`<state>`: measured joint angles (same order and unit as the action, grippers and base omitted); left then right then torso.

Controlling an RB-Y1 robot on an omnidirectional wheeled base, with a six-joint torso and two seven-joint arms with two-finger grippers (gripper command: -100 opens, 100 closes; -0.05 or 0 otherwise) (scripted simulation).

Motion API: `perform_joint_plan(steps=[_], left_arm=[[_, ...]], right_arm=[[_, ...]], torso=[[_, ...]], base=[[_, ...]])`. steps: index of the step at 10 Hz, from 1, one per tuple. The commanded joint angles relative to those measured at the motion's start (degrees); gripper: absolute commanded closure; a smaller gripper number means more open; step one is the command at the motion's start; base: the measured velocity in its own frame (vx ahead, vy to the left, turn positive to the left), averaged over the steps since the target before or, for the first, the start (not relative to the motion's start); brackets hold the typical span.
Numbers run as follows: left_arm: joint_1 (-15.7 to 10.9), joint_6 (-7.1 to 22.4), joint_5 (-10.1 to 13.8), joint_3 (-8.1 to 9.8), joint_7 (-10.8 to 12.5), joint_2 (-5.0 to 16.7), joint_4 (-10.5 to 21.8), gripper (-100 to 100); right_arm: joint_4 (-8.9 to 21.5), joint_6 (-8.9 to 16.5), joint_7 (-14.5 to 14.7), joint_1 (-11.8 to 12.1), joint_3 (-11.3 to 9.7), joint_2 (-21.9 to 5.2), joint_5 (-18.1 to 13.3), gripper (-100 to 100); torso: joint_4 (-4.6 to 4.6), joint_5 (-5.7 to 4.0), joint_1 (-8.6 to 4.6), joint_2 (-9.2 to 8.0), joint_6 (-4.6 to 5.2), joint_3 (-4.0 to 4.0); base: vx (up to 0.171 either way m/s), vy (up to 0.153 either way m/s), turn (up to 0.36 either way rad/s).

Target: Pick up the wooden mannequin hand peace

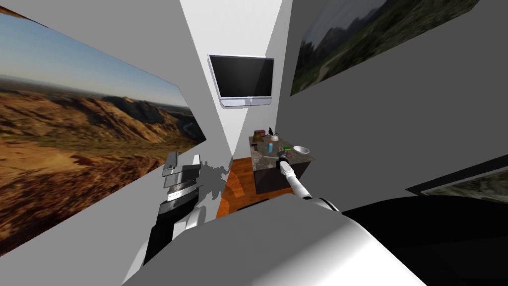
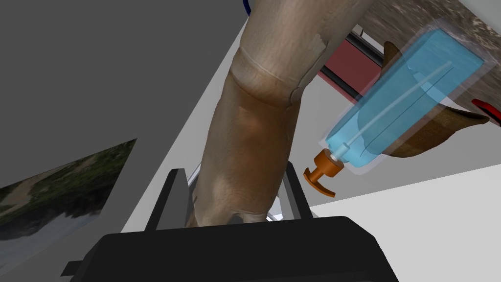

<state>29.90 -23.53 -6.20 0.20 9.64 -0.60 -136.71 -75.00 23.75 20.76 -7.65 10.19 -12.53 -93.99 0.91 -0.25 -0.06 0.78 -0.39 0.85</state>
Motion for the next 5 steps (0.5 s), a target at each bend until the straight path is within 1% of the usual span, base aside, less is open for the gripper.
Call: perform_joint_plan(steps=[1, 2, 3, 4, 5], left_arm=[[0.0, 0.0, 0.0, 0.00, 0.0, 0.0, 0.0, 0], [0.0, 0.0, 0.0, 0.00, 0.0, 0.0, 0.0, 0], [0.0, 0.0, 0.0, 0.00, 0.0, 0.0, 0.0, 0], [0.0, 0.0, 0.0, 0.00, 0.0, 0.0, 0.0, 0], [0.0, 0.0, 0.0, 0.00, 0.0, 0.0, 0.0, 0]], right_arm=[[0.7, 2.9, -2.9, 0.1, -2.0, -1.7, -2.8, 100], [0.7, 4.4, -4.2, 0.1, -2.0, -1.7, -2.8, 100], [0.7, 4.6, -5.5, 0.1, -2.0, -1.7, -2.8, 100], [0.7, 4.1, -4.4, 0.0, -2.0, -1.5, -2.6, 100], [0.6, 4.3, -4.7, 0.0, -1.9, -1.6, -2.6, 0]], torso=[[0.00, 0.00, 0.00, 0.00, 0.00, 0.00], [-0.01, -0.01, 0.03, -0.07, -0.20, -0.03], [-0.02, 0.01, 0.03, -0.09, -0.10, -0.05], [-0.02, 0.03, 0.02, -0.03, 0.03, -0.03], [0.01, 0.02, 0.04, 0.05, -0.02, 0.03]], base=[[-0.075, -0.022, 0.219], [-0.081, -0.033, 0.186], [-0.034, -0.016, -0.002], [-0.009, -0.004, -0.018], [0.000, 0.000, 0.000]])
